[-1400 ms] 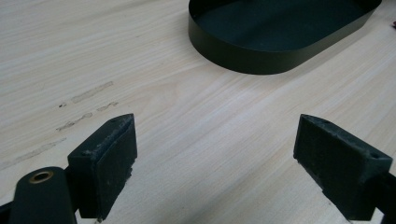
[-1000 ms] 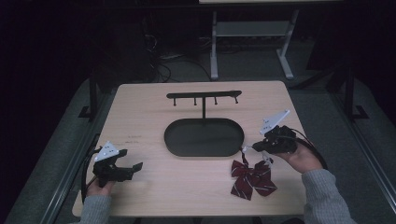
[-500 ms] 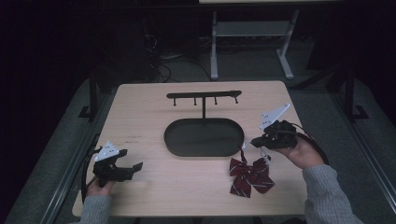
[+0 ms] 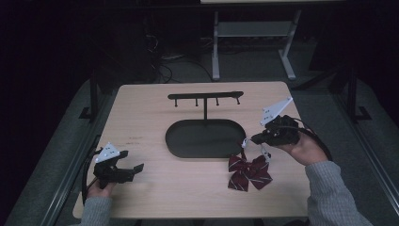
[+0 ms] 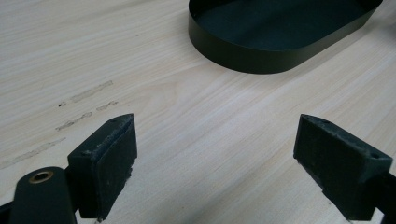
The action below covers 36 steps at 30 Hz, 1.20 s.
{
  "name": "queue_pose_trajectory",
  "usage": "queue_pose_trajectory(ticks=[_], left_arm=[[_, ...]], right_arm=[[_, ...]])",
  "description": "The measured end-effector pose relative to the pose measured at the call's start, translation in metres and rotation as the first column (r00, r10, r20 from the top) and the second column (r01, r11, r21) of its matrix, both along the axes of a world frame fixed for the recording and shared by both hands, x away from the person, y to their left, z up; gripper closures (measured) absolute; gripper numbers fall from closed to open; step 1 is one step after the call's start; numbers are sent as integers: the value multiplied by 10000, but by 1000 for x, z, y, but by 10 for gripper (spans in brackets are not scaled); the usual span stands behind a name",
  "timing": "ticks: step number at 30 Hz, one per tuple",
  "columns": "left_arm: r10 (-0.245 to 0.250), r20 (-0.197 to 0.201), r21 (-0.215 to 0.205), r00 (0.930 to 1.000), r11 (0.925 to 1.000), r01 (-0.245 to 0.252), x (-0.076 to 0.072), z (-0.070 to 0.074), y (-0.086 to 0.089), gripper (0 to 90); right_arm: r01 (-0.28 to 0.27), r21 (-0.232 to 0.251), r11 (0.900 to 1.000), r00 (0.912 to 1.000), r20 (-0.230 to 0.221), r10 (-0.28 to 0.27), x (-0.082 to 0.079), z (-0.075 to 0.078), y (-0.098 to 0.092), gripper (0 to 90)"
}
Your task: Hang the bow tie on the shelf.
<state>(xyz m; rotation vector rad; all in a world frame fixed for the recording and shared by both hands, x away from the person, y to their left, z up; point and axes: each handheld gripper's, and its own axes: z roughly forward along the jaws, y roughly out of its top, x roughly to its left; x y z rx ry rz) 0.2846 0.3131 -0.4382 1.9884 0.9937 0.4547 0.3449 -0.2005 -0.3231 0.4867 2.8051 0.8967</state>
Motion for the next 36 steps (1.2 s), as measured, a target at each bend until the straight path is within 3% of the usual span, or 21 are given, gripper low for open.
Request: queue_pose_trajectory(ticks=[17,36], left_arm=[[70,-45,-34,10000,10000,-71,1,0,0,130],[31,131,-103,9999,9999,-30,-1,3,2,131]], right_arm=[[-391,285,9988,9990,227,385,6,22,9,883],[-938,279,9952,9953,267,930,20,45,40,883]])
